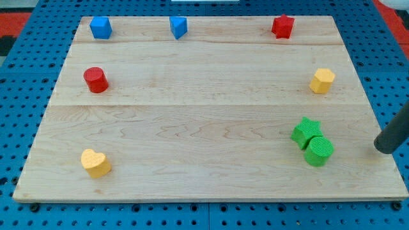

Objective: Move the green circle to the bottom center of the board

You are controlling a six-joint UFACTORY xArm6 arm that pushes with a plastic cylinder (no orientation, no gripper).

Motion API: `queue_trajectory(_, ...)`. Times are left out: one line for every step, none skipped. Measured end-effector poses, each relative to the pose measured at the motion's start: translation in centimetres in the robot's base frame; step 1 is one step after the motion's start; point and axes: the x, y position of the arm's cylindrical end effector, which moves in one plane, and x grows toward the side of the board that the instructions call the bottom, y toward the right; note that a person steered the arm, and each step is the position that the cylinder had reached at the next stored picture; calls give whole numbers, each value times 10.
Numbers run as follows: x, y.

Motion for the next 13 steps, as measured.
queue_trajectory(-7, 8)
queue_trajectory(-11, -16)
queue_trajectory(-29, -15)
queue_trajectory(-32, -42)
queue_trajectory(-23, -88)
queue_trajectory(-22, -96)
queue_trajectory(-22, -96)
queue_trajectory(-18, -90)
queue_trajectory(0, -133)
queue_trajectory(15, -195)
queue_trajectory(12, -118)
queue_trajectory(12, -57)
queue_trajectory(78, -58)
